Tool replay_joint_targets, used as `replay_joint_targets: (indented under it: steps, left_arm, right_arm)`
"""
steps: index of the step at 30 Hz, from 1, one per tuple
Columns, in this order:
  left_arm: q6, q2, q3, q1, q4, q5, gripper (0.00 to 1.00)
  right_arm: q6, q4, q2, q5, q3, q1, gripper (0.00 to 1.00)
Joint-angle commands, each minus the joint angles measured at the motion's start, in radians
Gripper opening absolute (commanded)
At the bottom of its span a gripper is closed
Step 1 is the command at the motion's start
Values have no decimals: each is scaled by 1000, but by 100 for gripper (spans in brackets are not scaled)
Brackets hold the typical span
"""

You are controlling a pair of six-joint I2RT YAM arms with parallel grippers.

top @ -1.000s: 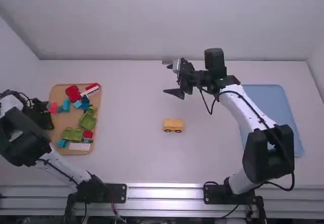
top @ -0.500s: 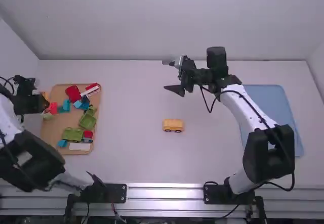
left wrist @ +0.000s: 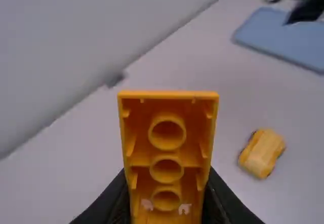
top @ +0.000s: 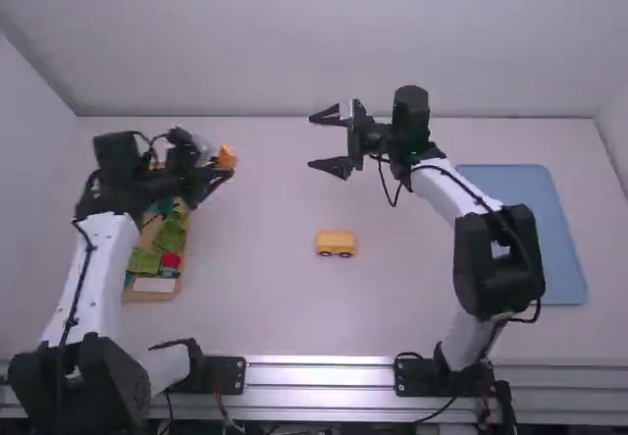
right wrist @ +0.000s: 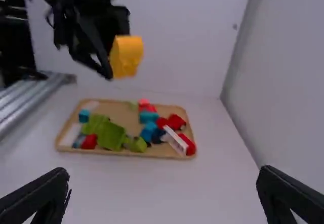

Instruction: Assemble lego blocks to make yellow taxi

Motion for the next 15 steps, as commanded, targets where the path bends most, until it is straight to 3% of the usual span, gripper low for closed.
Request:
replay_joint_targets:
  steps: [1, 3, 7, 15]
  left_arm:
    - [-145, -10, -68, -116, 124, 74, 2]
    - [-234, 6, -122, -183, 301, 74, 2]
    - [-403, 47, -191, -245, 564, 74, 3]
    - [-510, 164, -211, -252, 780, 188, 2]
  right_arm:
    - [193, 58, 16, -105, 24, 24, 99]
    - [237, 85, 16, -108, 24, 34, 99]
    - [239, 107, 16, -175, 24, 48, 89]
    - [343, 117, 16, -199, 24, 60, 75]
